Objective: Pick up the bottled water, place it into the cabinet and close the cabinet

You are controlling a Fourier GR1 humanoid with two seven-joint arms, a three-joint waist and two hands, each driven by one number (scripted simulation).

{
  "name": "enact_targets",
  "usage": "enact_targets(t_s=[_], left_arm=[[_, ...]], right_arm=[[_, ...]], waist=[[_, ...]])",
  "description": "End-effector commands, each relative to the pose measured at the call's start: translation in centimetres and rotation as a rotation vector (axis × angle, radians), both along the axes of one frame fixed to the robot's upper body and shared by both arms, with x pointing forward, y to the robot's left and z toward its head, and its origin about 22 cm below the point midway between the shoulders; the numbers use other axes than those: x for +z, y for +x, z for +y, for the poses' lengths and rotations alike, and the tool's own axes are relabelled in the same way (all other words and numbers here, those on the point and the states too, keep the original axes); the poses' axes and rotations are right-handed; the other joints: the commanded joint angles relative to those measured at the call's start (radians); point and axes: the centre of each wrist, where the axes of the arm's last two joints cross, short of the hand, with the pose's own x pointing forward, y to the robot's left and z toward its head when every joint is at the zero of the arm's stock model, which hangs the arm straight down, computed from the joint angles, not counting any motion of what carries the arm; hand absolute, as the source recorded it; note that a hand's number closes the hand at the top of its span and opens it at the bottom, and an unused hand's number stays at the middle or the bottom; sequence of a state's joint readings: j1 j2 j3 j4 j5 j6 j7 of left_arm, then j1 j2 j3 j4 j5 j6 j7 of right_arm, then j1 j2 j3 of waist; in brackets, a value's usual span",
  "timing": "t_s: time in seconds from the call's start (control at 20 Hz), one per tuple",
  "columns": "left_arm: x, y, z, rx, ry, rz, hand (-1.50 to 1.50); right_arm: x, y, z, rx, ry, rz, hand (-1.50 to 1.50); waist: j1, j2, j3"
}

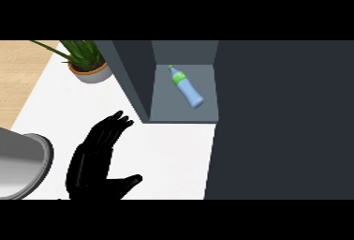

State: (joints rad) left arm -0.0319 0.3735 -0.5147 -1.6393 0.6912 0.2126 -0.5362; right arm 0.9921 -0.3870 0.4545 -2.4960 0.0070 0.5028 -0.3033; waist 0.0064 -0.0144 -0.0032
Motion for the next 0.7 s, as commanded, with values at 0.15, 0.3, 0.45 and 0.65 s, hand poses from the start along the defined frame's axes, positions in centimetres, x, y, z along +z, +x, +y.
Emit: enact_targets(t_s=[0.15,0.3,0.45,0.65], left_arm=[[0.8,-3.0,4.0,0.048,-0.059,0.031,-1.5],[1.9,-2.7,5.4,0.047,-0.066,0.029,-1.5],[2.0,-3.3,6.4,0.055,-0.056,0.026,-1.5],[2.2,-3.7,8.6,0.056,-0.065,0.022,-1.5]], right_arm=[[4.3,-0.3,1.5,0.191,-0.144,-0.103,1.5],[4.8,0.1,2.2,0.243,-0.126,-0.156,1.5],[4.8,0.3,2.4,0.292,-0.178,-0.141,1.5],[5.0,0.3,3.2,0.318,-0.107,-0.13,1.5]], waist=[[0.015,-0.008,-0.005],[0.025,-0.005,-0.007],[0.03,-0.009,-0.009],[0.046,0.001,-0.013]])
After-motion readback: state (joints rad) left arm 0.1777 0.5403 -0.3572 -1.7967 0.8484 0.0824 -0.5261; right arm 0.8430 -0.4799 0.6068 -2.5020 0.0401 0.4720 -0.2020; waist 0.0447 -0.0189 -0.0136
